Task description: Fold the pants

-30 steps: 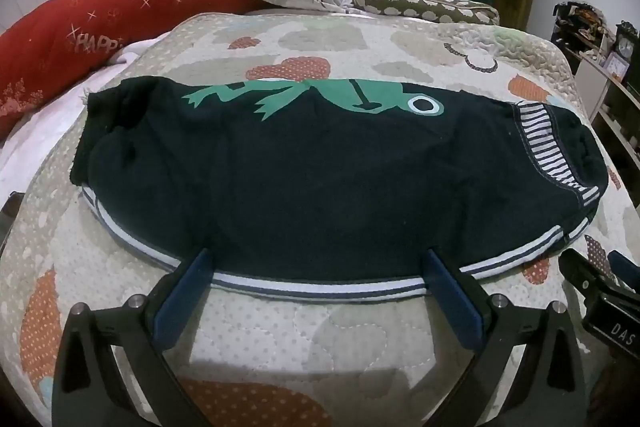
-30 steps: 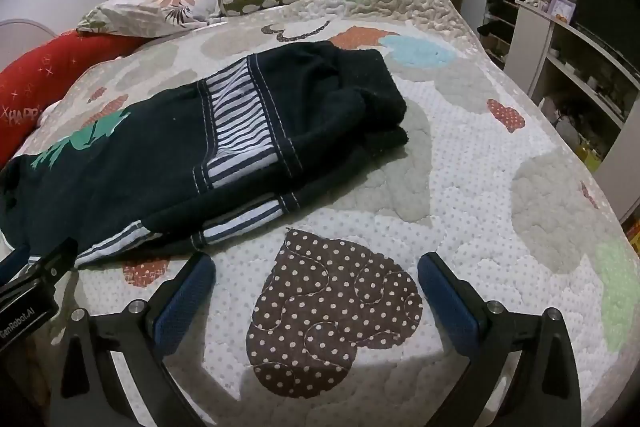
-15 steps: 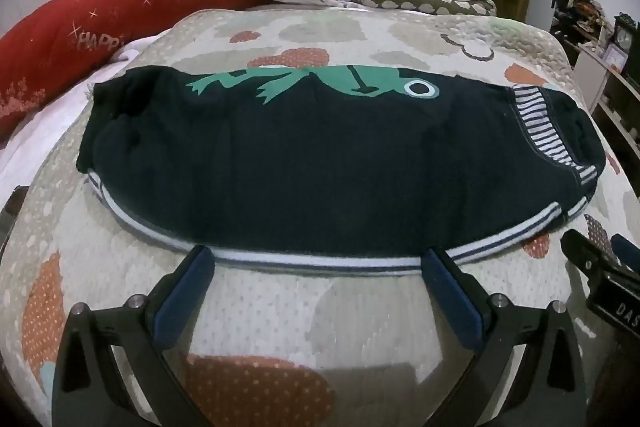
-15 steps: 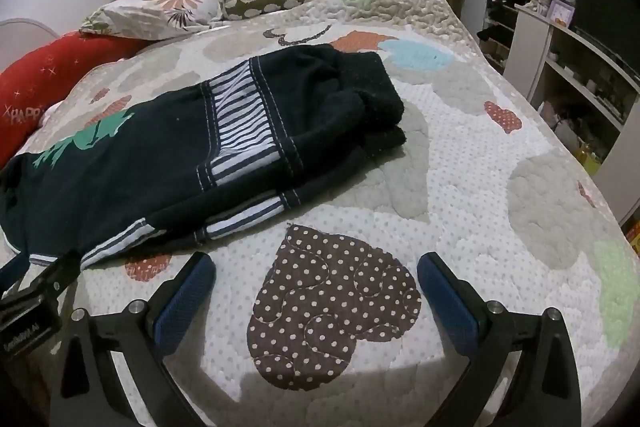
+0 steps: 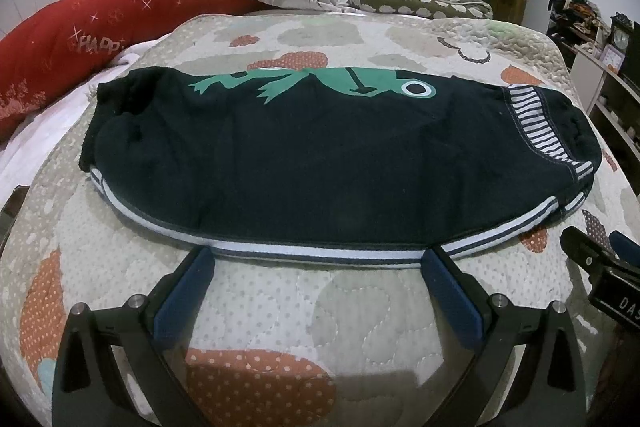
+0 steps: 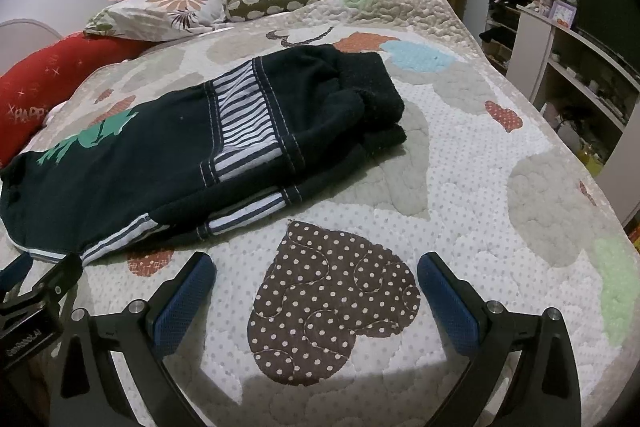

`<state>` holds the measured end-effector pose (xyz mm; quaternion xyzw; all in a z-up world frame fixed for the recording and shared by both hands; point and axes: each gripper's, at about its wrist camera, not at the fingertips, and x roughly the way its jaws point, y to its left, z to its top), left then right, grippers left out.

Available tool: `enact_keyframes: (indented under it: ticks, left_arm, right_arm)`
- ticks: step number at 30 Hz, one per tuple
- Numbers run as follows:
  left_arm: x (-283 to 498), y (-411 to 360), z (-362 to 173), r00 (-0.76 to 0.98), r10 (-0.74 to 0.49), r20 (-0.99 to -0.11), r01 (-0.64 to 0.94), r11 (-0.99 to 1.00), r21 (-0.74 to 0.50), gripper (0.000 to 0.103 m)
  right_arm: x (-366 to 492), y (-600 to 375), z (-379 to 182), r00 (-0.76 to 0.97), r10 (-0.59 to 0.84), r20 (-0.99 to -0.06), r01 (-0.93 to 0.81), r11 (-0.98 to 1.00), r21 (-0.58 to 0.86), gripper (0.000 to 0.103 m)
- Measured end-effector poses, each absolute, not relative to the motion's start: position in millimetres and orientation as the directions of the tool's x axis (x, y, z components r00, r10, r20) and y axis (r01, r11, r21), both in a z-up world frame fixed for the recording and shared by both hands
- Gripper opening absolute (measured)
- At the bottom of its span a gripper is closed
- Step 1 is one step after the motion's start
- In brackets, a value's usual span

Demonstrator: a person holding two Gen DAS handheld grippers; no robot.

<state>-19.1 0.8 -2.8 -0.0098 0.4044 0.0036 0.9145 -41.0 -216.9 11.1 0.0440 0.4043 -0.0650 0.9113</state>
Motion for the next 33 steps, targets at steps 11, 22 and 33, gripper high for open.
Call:
enact_keyframes:
  ticks: [11,22,33]
  left_arm:
    - [-20.5,-0.1,0.3,0.681,-0.002,-0.732,-0.016,1.0,-0.017,0.103]
    - [-25.3,1.5,2.8,0.651,-0.002,-0.759,-0.004,1.0,-0.007,0.103]
    - [-25.0,103.8,44.9,0.624,-0.079,-0.777,-0.138,0.968,-0.209,0.103]
  right_arm:
    - [-41.1,-216.5,11.1,0.665,-0.085,-0.742,0.155,0.988,0.026,0.103]
    - [-36.2,-218.8,12.7,0.623,-0.05,-0.78,0.11,0.994,0.024,0.103]
    - [-26.1,-251.4,25.2,0.522,0.19,-0.831,-0.11,0.982,0.155,0.086]
